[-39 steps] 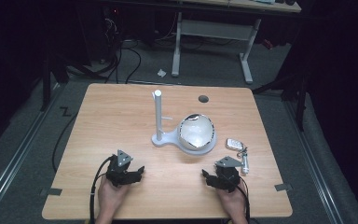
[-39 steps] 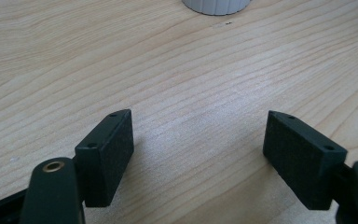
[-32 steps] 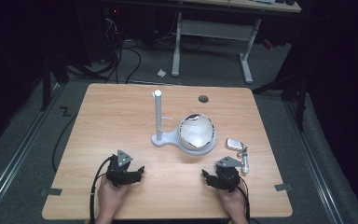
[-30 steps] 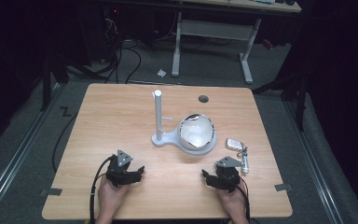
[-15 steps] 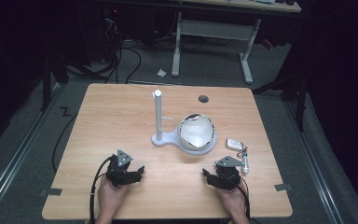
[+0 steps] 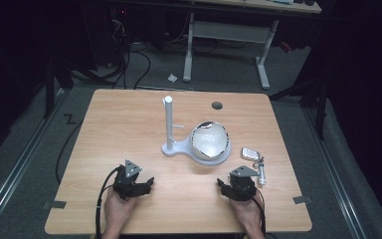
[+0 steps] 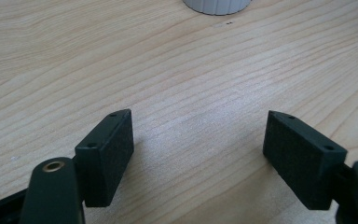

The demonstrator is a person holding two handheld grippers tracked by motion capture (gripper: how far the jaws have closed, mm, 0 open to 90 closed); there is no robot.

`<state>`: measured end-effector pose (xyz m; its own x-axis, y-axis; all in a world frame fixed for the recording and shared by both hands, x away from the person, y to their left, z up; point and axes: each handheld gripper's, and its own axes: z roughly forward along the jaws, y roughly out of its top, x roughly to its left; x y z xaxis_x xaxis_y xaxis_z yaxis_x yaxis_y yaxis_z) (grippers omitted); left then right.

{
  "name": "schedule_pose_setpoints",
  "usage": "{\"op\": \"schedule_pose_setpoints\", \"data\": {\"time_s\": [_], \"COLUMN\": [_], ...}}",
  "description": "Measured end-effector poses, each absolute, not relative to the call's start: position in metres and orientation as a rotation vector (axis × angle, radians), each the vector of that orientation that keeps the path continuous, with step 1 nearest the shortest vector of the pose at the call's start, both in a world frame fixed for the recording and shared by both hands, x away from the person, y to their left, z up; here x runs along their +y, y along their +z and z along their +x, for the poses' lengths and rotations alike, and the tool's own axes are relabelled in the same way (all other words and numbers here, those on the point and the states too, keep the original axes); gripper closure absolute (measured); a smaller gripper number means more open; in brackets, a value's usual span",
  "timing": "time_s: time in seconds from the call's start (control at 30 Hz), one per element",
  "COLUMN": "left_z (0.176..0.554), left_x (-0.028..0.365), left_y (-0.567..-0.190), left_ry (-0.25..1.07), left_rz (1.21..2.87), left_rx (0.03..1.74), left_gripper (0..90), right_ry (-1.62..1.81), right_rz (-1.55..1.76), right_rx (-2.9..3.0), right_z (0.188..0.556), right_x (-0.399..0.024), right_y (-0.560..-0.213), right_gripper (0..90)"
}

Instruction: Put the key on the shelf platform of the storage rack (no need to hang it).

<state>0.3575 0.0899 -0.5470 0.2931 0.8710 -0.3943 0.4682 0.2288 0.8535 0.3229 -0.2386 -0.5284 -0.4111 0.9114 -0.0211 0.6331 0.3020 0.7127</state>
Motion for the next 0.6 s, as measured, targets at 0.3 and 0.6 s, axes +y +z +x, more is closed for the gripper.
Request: {"op": "schedule_pose_setpoints", "data": {"time_s": [0.3,0.6], "left_z": [0.357,0.357], "left_x": [0.090,0.090], "left_y": [-0.547,-0.547], "left_ry": [0.441,0.442], "left_rz": [1.408,1.407], "left_rx": [1.343,1.343], "left_gripper": [24.8,24.8], "right_ry": [0.956,1.002], "right_rz": [1.398,1.402], "right_rx": [2.093,2.062], "right_z": [0.319,0.312], "right_x": [-0.249,-0.266], "right_y": [-0.520,-0.507], "right_gripper": [52.0,56.2]}}
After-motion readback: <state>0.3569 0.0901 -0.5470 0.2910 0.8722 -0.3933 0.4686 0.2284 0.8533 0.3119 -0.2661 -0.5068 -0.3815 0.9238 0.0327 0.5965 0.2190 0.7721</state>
